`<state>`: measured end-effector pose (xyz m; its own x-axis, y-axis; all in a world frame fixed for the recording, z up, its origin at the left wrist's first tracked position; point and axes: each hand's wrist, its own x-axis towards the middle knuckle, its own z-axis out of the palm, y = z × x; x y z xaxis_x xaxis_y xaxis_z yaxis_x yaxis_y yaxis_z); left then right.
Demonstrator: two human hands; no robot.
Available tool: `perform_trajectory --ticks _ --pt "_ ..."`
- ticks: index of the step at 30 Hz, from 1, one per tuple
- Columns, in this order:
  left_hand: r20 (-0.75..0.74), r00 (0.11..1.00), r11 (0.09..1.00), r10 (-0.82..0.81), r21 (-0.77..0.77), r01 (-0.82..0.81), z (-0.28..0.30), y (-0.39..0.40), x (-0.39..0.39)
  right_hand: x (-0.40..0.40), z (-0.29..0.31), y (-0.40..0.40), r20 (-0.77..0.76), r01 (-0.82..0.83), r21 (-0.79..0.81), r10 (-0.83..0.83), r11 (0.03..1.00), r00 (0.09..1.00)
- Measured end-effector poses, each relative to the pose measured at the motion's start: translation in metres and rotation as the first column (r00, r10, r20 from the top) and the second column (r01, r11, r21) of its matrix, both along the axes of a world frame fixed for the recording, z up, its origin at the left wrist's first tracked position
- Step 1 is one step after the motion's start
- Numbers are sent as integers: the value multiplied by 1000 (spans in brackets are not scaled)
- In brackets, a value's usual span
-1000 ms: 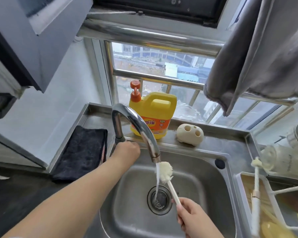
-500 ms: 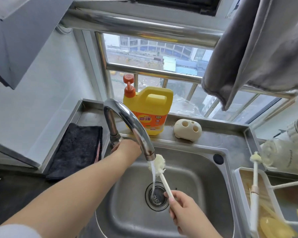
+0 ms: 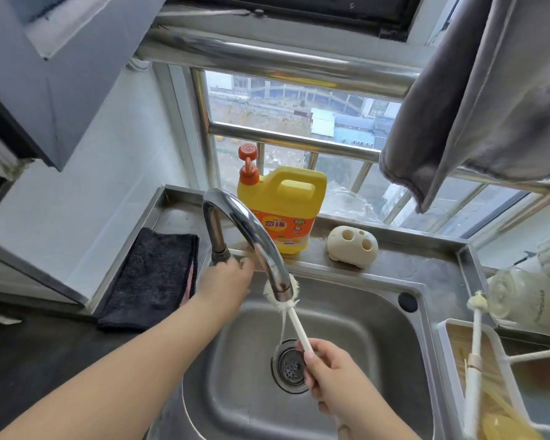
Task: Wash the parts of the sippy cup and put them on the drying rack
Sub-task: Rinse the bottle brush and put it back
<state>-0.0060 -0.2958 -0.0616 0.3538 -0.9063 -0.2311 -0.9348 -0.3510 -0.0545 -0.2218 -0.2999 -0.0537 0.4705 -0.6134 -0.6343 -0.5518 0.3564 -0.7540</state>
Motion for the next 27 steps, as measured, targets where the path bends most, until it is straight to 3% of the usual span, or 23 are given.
perform_trajectory --ticks 2,4,7,9,10,12,15,17,19,22,27 --pt "-162 986 964 42 -251 -83 1 30 1 4 6 -4 33 -19 0 19 1000 999" --pt "-327 943 815 52 -532 -229 10 52 4 10 16 -10 84 -7 10 6 1000 996" --pt "-302 953 549 -34 -802 -235 64 59 13 23 35 -24 140 -2 -8 3 1000 990" --pt "-292 949 494 -117 -847 -199 102 48 22 33 52 -35 206 -25 -9 26 1000 978" --pt "-315 936 510 -155 -837 -197 120 38 25 38 60 -41 233 -35 0 34 999 972" --pt "-456 870 627 -186 -737 -252 144 16 35 47 73 -51 254 -45 32 35 998 967" --pt "-703 697 793 -144 -503 -343 158 -17 48 58 87 -62 284 -81 64 60 995 957" --pt "-778 623 857 -85 -376 -353 162 -33 56 63 92 -67 314 -107 68 81 992 946" --pt "-755 654 904 -47 -310 -293 161 -45 64 66 94 -71 327 -120 64 92 991 940" --pt "-623 781 952 -45 -263 -156 154 -55 79 68 94 -75 341 -125 66 95 990 935" --pt "-495 868 970 -47 -231 -80 151 -60 81 69 90 -77 368 -125 96 81 988 926"
